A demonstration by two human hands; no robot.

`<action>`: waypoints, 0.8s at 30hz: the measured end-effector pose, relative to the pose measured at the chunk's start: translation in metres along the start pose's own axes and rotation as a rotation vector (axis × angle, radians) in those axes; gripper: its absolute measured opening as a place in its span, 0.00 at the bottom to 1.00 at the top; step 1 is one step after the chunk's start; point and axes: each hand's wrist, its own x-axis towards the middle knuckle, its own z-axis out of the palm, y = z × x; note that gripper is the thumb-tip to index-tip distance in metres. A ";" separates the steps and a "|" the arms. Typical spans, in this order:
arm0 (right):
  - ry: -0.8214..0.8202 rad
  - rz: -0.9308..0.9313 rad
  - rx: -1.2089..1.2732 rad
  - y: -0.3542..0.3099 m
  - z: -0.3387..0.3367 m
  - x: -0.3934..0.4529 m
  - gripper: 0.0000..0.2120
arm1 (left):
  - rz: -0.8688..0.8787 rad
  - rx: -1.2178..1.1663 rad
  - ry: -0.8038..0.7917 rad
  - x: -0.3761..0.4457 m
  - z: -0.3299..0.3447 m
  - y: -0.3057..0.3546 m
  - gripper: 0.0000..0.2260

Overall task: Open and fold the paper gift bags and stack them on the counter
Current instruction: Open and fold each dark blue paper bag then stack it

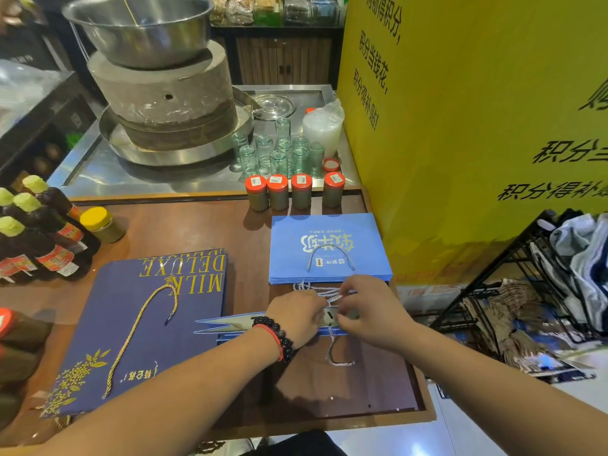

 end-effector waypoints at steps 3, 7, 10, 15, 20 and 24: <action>-0.133 0.167 -0.143 -0.007 0.007 0.001 0.16 | -0.014 -0.009 -0.012 0.001 0.000 0.001 0.09; -0.251 0.326 -0.254 -0.019 0.017 0.006 0.17 | -0.030 -0.045 -0.019 0.000 0.000 0.003 0.08; -0.249 0.338 -0.317 -0.026 0.023 0.004 0.17 | -0.039 -0.056 -0.018 0.001 0.001 0.002 0.07; -0.183 0.275 -0.176 -0.022 0.016 0.001 0.21 | -0.067 -0.034 0.011 0.001 -0.002 -0.003 0.06; -0.136 0.274 -0.134 -0.004 0.007 -0.010 0.27 | -0.024 -0.020 0.029 0.006 -0.004 -0.005 0.08; -0.057 0.335 0.078 0.012 0.004 -0.018 0.17 | 0.040 -0.090 0.099 0.004 0.000 -0.022 0.15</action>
